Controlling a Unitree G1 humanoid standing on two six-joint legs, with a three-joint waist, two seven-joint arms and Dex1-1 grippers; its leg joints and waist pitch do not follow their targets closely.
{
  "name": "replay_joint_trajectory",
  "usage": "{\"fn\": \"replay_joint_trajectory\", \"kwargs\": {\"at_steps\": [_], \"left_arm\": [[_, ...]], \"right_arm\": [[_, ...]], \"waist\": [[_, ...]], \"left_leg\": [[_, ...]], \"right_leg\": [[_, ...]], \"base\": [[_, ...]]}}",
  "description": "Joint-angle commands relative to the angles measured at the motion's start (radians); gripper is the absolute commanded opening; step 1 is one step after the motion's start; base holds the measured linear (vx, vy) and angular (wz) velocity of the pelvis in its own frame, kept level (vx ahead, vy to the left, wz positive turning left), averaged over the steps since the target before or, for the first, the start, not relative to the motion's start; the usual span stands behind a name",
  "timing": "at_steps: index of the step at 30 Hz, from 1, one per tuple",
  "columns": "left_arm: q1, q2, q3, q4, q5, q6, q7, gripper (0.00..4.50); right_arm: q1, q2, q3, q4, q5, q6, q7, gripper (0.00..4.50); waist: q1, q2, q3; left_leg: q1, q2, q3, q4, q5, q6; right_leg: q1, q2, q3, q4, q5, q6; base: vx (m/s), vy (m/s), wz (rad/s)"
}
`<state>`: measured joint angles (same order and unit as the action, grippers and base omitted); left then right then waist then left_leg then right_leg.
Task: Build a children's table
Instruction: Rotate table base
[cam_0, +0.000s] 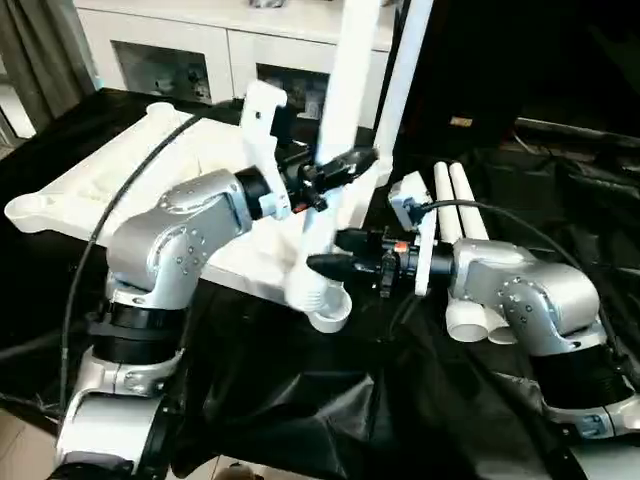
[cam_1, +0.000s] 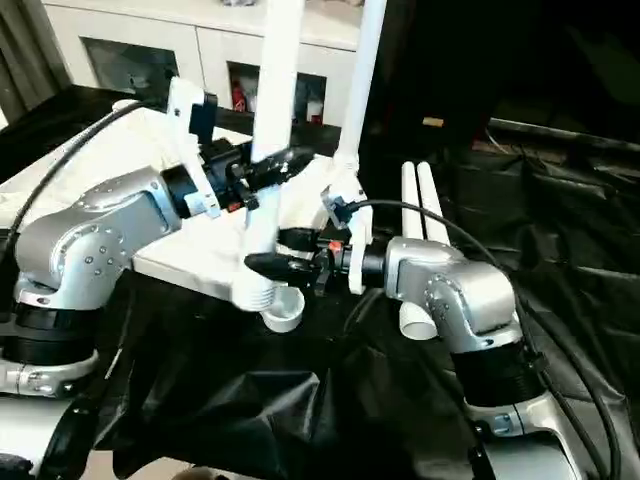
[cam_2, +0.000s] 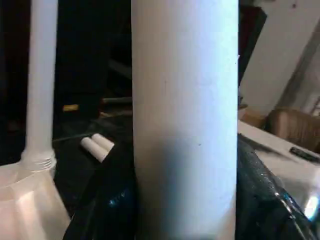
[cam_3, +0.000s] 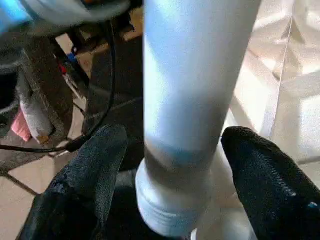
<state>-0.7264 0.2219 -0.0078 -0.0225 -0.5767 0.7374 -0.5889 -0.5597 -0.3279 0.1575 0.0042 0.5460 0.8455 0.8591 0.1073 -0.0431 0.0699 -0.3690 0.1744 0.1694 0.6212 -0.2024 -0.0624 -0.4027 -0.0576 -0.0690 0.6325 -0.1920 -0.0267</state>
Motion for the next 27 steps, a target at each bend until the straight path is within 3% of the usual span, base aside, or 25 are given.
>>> {"fn": "replay_joint_trajectory", "kwargs": {"at_steps": [1, 9, 15, 22, 23, 27], "left_arm": [[-0.018, -0.011, 0.009, -0.014, -0.016, -0.006, 0.009, 1.86], [-0.022, -0.018, 0.019, -0.009, -0.016, -0.009, 0.009, 1.86], [-0.017, -0.020, 0.028, -0.010, -0.025, -0.008, 0.014, 1.86], [-0.016, -0.031, 0.031, -0.013, -0.037, -0.002, 0.014, 1.86], [-0.014, -0.031, 0.030, -0.016, -0.037, 0.001, 0.013, 1.86], [-0.011, -0.029, 0.029, -0.021, -0.041, 0.006, 0.007, 1.86]], "right_arm": [[-0.012, -0.003, 0.014, 0.007, -0.021, -0.012, -0.004, 3.45], [-0.036, 0.019, 0.018, 0.049, -0.045, -0.045, -0.022, 3.45], [-0.045, 0.028, 0.011, 0.059, -0.044, -0.057, -0.013, 3.45], [-0.042, 0.032, 0.026, 0.063, -0.055, -0.064, 0.001, 3.45], [-0.041, 0.032, 0.029, 0.065, -0.058, -0.066, 0.003, 3.17], [-0.042, 0.032, 0.030, 0.071, -0.060, -0.069, 0.005, 2.90]], "waist": [[-0.001, -0.006, -0.077], [-0.003, -0.010, -0.075], [-0.004, -0.010, -0.077], [-0.005, -0.012, -0.076], [-0.005, -0.012, -0.076], [-0.006, -0.015, -0.077]], "left_leg": [[0.005, 0.053, -0.014, -0.071, -0.039, 0.002], [0.006, 0.053, -0.015, -0.073, -0.045, 0.000], [0.006, 0.054, -0.015, -0.072, -0.028, 0.006], [0.007, 0.055, -0.016, -0.074, -0.044, -0.004], [0.008, 0.055, -0.016, -0.074, -0.043, -0.005], [0.008, 0.055, -0.016, -0.074, -0.046, -0.006]], "right_leg": [[0.062, -0.092, 0.059, -0.070, -0.143, -0.176], [0.060, -0.090, 0.059, -0.072, -0.173, -0.157], [0.061, -0.090, 0.059, -0.067, -0.125, -0.169], [0.062, -0.091, 0.059, -0.069, -0.143, -0.168], [0.061, -0.090, 0.059, -0.068, -0.133, -0.170], [0.063, -0.092, 0.060, -0.067, -0.122, -0.176]], "base": [[0.000, 0.000, 0.00], [0.000, 0.000, 0.00], [0.000, 0.000, 0.00], [0.000, 0.000, 0.00], [0.000, 0.000, 0.00], [0.000, 0.000, 0.00]]}}
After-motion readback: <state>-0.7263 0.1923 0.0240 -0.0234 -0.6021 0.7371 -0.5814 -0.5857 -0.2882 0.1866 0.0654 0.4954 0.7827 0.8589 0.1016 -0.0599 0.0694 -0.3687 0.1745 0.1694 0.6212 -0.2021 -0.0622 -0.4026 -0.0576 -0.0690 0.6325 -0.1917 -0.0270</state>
